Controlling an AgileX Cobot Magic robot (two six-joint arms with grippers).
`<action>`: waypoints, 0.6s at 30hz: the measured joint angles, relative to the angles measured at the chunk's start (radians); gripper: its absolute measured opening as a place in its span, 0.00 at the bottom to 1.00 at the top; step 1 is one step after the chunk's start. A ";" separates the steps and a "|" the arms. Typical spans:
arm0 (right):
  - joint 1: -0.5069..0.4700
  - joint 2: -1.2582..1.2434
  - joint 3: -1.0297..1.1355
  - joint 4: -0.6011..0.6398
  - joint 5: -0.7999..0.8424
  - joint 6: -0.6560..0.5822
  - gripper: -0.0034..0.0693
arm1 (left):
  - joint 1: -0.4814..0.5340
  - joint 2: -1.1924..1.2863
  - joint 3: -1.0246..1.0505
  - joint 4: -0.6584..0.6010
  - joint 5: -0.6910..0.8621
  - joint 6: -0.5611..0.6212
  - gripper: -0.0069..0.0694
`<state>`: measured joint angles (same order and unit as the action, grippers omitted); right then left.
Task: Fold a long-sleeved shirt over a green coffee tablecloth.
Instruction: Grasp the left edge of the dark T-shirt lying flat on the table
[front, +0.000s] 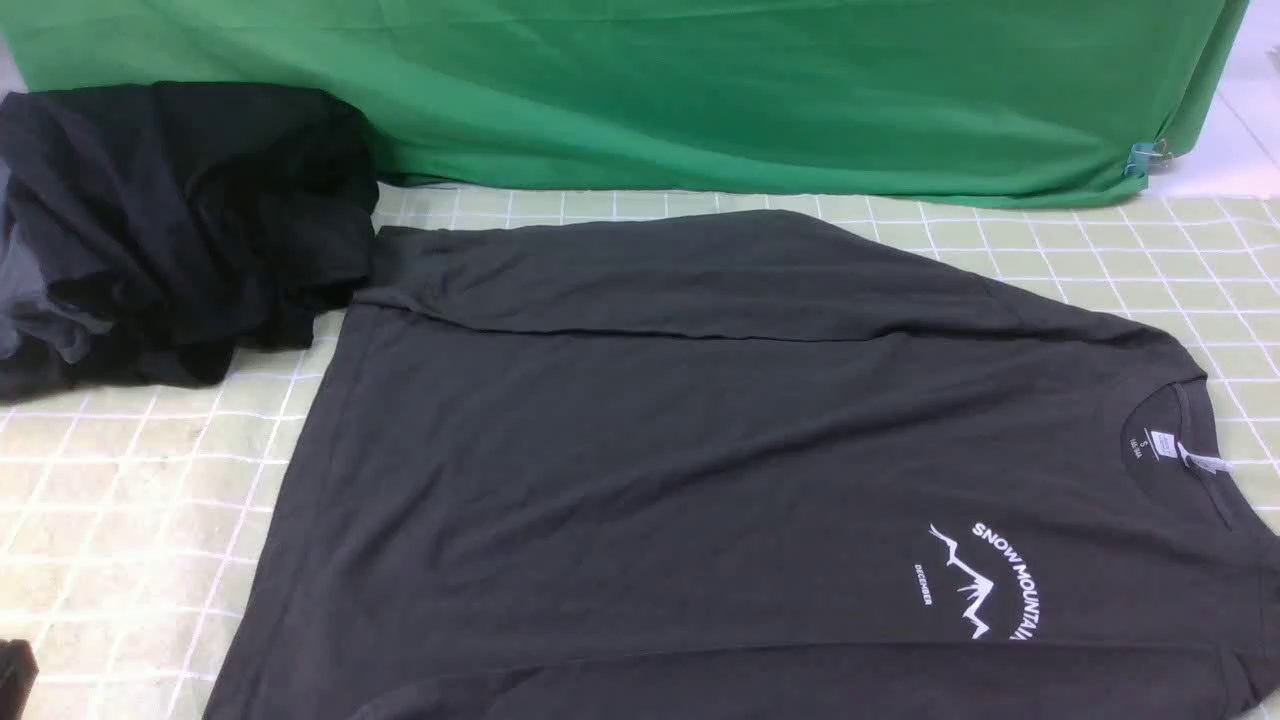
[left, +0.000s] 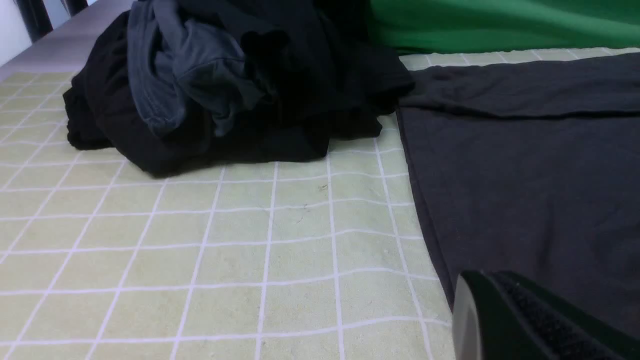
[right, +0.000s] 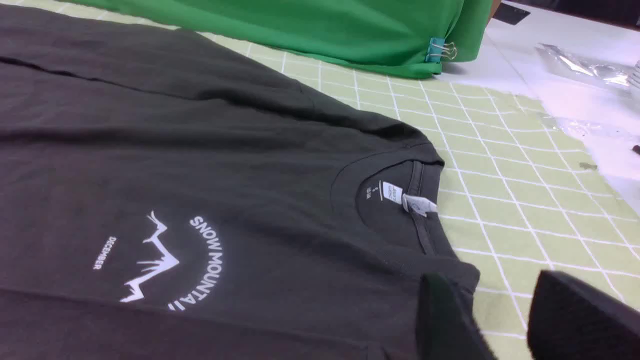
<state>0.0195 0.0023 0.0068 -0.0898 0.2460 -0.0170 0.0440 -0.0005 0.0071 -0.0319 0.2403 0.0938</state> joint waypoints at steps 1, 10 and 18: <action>0.000 0.000 0.000 0.000 0.000 0.000 0.39 | 0.000 0.000 0.000 0.000 0.000 0.000 0.09; 0.000 0.000 0.000 0.000 0.000 0.000 0.39 | 0.000 0.000 0.000 0.000 0.000 0.000 0.09; 0.000 0.000 0.000 0.000 0.000 0.000 0.39 | 0.000 0.000 0.000 -0.029 -0.050 -0.002 0.09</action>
<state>0.0195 0.0023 0.0068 -0.0898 0.2460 -0.0170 0.0440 -0.0005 0.0071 -0.0606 0.1901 0.0916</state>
